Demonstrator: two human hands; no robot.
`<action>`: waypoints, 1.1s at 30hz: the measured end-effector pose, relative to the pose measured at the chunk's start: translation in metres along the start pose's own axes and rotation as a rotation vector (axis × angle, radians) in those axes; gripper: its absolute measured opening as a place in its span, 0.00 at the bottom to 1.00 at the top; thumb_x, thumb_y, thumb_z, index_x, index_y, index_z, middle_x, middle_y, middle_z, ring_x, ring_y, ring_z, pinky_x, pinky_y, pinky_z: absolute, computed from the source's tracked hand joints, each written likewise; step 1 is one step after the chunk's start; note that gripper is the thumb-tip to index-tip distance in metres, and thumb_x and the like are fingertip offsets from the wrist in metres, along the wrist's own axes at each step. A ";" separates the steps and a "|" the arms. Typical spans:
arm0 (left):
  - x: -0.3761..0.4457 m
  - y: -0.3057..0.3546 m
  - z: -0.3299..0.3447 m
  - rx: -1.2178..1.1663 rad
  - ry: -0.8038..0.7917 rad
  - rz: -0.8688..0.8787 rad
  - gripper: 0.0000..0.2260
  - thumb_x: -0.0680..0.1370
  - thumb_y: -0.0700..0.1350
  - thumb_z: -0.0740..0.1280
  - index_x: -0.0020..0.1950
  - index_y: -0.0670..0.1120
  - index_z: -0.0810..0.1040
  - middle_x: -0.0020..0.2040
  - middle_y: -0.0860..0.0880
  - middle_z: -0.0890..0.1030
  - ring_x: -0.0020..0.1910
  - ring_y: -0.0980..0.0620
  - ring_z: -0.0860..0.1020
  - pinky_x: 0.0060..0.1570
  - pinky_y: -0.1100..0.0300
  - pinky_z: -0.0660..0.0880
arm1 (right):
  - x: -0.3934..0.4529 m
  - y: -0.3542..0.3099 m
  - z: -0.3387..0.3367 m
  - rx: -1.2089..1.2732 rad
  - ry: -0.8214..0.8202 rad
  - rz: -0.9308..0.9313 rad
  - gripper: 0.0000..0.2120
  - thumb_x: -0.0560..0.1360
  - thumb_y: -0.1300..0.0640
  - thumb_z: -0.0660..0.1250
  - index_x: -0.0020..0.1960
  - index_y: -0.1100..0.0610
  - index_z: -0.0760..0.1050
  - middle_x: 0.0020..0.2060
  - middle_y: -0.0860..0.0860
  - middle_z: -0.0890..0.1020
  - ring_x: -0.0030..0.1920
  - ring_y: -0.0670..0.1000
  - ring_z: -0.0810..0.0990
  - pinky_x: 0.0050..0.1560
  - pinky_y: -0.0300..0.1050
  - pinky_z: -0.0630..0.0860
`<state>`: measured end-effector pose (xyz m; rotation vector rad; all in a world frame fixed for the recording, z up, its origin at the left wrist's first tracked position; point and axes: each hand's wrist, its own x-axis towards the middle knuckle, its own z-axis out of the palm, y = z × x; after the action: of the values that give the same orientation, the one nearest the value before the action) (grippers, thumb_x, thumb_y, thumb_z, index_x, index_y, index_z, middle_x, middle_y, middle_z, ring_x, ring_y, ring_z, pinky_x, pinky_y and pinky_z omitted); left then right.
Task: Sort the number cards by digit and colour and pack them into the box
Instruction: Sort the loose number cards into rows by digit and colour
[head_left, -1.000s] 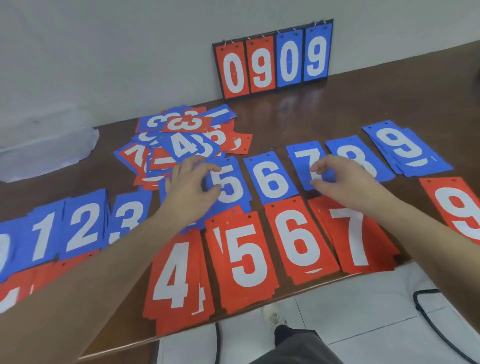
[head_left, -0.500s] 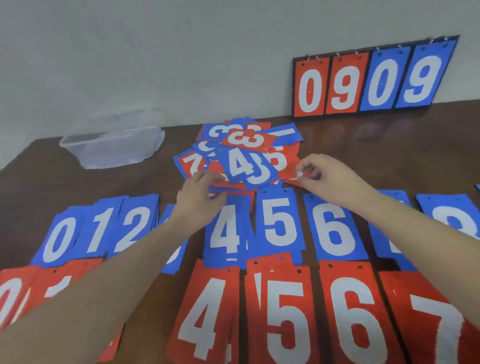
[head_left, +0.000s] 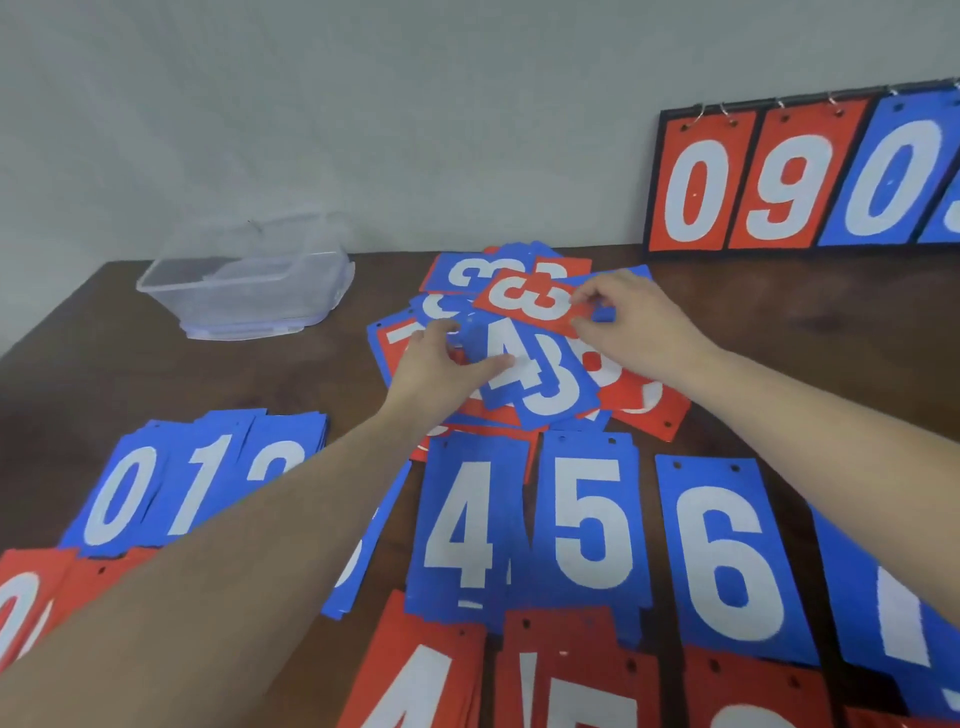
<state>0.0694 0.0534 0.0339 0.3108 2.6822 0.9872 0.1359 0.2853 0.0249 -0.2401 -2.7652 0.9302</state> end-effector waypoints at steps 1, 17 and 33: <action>0.003 0.001 0.001 0.035 -0.021 -0.014 0.49 0.63 0.73 0.72 0.77 0.54 0.62 0.69 0.50 0.70 0.62 0.49 0.75 0.53 0.54 0.80 | 0.007 -0.001 0.002 -0.001 0.011 0.000 0.12 0.78 0.50 0.69 0.61 0.49 0.78 0.60 0.49 0.77 0.63 0.51 0.75 0.66 0.48 0.72; 0.030 -0.004 -0.003 0.114 -0.175 -0.064 0.50 0.66 0.62 0.79 0.81 0.50 0.57 0.75 0.48 0.66 0.71 0.45 0.70 0.64 0.50 0.74 | 0.029 0.004 0.003 0.056 -0.055 0.067 0.40 0.70 0.48 0.79 0.76 0.45 0.63 0.70 0.52 0.67 0.69 0.53 0.70 0.65 0.55 0.75; 0.027 -0.004 -0.012 0.143 -0.218 -0.024 0.28 0.72 0.56 0.77 0.68 0.51 0.73 0.62 0.50 0.72 0.56 0.52 0.73 0.50 0.60 0.70 | 0.008 0.020 -0.009 0.694 0.040 0.269 0.22 0.77 0.58 0.73 0.67 0.49 0.71 0.57 0.47 0.84 0.51 0.48 0.86 0.52 0.52 0.84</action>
<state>0.0401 0.0513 0.0352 0.3900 2.5542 0.7112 0.1319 0.3078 0.0207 -0.4990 -2.2259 1.8441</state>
